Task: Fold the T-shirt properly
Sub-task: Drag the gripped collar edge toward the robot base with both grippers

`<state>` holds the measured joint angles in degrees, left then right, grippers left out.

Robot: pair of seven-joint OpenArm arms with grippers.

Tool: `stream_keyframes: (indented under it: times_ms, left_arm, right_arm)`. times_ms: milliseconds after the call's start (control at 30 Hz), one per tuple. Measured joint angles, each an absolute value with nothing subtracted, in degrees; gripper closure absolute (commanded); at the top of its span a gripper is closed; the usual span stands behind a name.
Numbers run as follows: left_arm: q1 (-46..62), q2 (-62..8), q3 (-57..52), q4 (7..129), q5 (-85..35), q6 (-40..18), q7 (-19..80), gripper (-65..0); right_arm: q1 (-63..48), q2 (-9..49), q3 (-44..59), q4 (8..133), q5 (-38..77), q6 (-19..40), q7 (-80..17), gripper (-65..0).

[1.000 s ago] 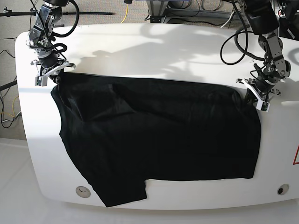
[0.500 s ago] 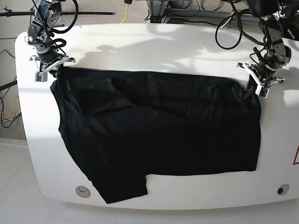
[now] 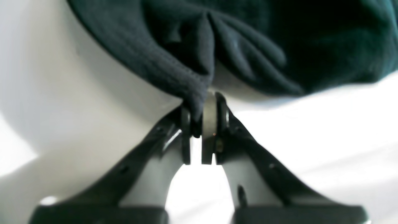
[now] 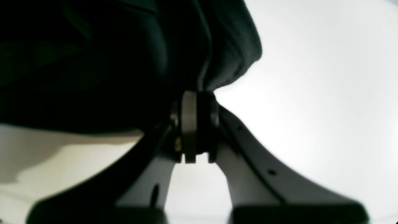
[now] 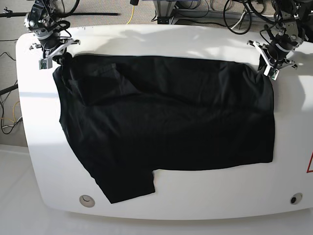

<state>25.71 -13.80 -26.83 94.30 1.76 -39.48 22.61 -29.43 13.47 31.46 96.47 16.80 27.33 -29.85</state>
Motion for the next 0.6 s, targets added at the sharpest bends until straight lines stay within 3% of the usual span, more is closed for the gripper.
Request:
stream_keyframes:
  times_ms: [600]
  left_arm:
    - [33.0, -13.6, -31.8, 98.7, 1.5, -40.0, 23.2, -0.2]
  right_arm:
    - [-35.5, 11.6, 33.8, 100.7, 16.3, 27.5, -30.3, -0.5]
